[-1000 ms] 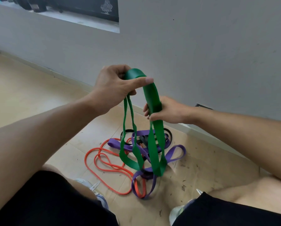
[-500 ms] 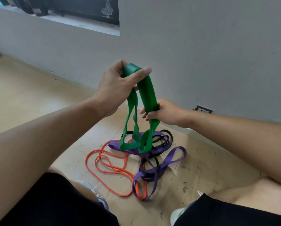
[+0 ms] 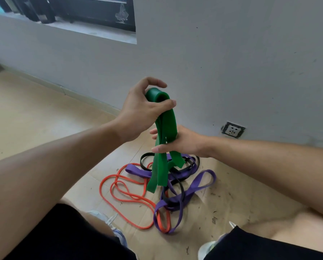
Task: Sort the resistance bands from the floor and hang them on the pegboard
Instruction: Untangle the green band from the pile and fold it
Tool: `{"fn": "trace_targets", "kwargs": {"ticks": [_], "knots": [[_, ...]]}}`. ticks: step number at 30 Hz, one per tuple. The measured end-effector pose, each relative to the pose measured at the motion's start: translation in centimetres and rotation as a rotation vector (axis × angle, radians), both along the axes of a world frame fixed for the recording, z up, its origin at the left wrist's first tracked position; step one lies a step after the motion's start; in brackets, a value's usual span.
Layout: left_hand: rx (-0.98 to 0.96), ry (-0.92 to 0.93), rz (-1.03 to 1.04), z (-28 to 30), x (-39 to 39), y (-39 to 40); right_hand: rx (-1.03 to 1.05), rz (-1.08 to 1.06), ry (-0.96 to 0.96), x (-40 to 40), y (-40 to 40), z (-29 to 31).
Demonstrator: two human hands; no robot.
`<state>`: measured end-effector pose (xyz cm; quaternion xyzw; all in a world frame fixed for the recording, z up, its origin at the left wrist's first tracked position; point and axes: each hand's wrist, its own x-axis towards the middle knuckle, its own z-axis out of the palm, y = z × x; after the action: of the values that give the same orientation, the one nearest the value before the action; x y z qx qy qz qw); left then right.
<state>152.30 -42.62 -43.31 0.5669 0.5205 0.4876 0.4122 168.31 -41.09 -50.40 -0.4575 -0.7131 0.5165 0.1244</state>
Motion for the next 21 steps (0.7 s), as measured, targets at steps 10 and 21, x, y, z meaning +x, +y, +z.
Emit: {"fn": "trace_targets", "kwargs": {"ticks": [10,21], "knots": [[0.095,-0.007,0.033,0.5,-0.8,0.0,0.156,-0.034,-0.018,-0.3,0.9,-0.7],[-0.028,-0.274,0.087,1.0,-3.6,1.3,0.091,0.023,-0.083,1.0,2.3,0.3]]}}
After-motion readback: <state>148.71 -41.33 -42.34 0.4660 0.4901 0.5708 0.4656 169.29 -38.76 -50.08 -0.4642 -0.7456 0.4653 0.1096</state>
